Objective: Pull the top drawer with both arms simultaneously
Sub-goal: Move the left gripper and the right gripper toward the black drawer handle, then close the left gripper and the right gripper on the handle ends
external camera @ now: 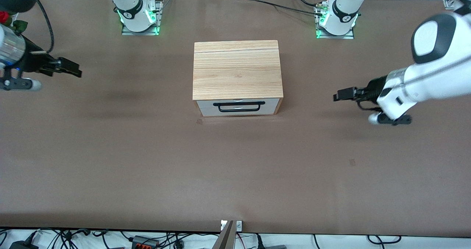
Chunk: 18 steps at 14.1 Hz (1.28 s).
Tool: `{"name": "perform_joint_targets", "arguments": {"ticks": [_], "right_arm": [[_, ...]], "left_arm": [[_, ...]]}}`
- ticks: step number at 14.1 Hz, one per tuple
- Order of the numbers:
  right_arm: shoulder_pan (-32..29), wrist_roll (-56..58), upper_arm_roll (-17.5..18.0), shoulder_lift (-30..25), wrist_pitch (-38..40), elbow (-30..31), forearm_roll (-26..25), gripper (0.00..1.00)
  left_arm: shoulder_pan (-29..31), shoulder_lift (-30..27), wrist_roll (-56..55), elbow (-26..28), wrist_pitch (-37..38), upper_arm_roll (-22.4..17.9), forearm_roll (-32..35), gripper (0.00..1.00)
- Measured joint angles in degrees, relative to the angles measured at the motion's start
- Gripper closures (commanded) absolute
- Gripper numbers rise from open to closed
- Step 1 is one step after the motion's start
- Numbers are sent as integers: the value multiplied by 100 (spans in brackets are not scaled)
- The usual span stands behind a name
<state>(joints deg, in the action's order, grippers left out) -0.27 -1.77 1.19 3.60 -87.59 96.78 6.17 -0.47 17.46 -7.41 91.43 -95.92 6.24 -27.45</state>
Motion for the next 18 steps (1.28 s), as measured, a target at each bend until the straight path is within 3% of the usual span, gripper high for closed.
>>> {"name": "perform_joint_targets", "arguments": {"ticks": [3,6,8,12,18], "right_arm": [[48,74,14,546,63,3,1191,0],[50,235,15,1170,28,5,2708,0],[79,715,19,1639,-113,7,3611,0],[479,1891,27,2444,-612,73,5361,0],[1332,3284,35,3290,-1154,131,7121,0]], "left_arm": [[-30,595,456,-114,-318,72,-577,0],[-115,990,1392,-142,-648,213,-1427,0],[-164,1311,1957,-137,-637,243,-2146,0],[-190,1831,2598,-140,-602,445,-2922,0],[-415,2340,3318,-140,-566,524,-3515,0]]}}
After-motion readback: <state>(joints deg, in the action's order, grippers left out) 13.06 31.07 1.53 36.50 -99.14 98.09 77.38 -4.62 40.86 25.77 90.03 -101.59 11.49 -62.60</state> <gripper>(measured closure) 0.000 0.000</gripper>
